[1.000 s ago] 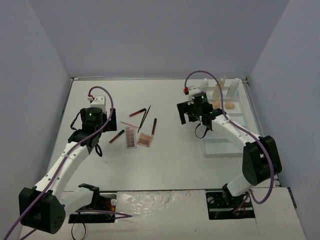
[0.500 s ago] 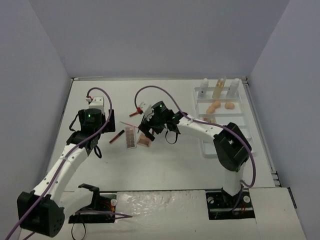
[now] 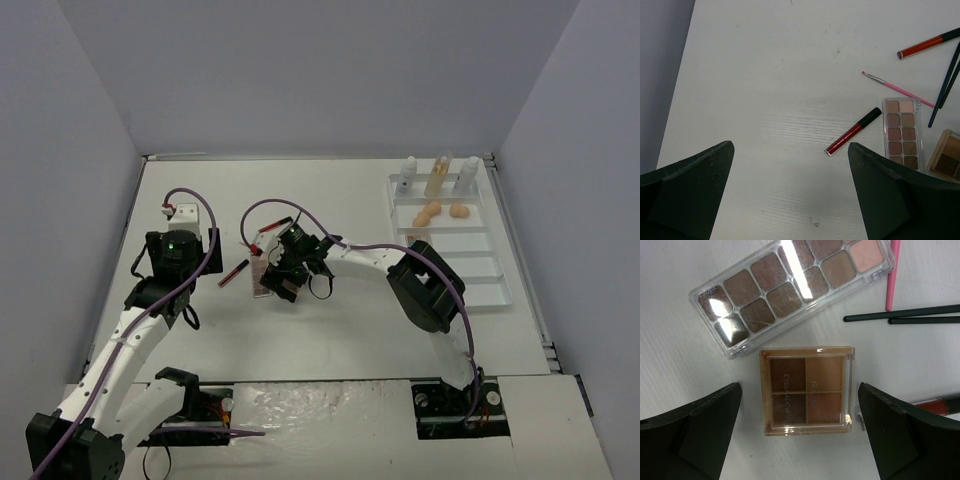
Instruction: Organize the makeup
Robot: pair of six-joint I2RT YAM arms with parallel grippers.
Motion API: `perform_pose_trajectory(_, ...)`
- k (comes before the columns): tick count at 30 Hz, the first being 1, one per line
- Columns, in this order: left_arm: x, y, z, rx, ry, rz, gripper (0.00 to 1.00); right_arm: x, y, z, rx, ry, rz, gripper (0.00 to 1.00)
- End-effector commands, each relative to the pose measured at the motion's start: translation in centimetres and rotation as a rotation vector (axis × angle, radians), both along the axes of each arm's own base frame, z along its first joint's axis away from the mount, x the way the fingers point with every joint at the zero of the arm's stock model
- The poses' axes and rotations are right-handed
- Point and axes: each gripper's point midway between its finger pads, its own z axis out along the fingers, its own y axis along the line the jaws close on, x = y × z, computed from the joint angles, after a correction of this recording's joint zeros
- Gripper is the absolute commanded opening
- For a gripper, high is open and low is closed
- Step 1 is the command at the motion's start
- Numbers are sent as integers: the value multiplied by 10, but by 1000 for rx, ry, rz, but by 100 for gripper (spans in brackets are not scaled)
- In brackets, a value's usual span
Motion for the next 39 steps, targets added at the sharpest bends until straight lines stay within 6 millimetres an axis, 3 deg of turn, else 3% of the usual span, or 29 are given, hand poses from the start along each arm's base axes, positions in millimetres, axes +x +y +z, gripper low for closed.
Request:
perform_pose_trajectory(1, 15, -2, 21, -1, -64, -2, 97, -5, -3, -6, -29, 9, 24, 99)
perform_pose_trajectory(8, 15, -2, 21, 3, -66, -4, 97, -17, -26, -14, -78, 21, -11, 84)
perform_pose_trajectory(12, 16, -2, 22, 0, -70, -5, 97, -30, -34, -7, -63, 48, -25, 63)
perform_pose_trajectory(14, 16, -3, 22, 0, -69, -9, 97, -35, -36, 1, -48, 48, -30, 53)
perform_pose_trajectory(18, 16, -3, 21, -2, -68, -10, 97, -40, -35, 26, -7, 22, -42, 45)
perform_pose_trajectory(22, 16, -5, 22, -5, -67, -18, 97, -38, -38, 62, 56, -21, -87, 41)
perform_pose_trajectory(25, 17, -5, 22, -9, -67, -19, 97, -26, -52, 89, 88, -79, -180, 40)
perform_pose_trajectory(28, 17, -6, 21, -12, -67, -24, 97, 1, -89, 104, 117, -97, -331, 37)
perform_pose_trajectory(30, 18, -7, 22, -14, -67, -27, 97, 10, -102, 114, 140, -105, -394, 35)
perform_pose_trajectory(34, 18, -7, 24, -18, -74, -29, 97, 53, -185, 130, 146, -170, -674, 33)
perform_pose_trajectory(39, 14, -5, 30, -14, -85, -23, 97, 87, -277, 126, 172, -172, -984, 31)
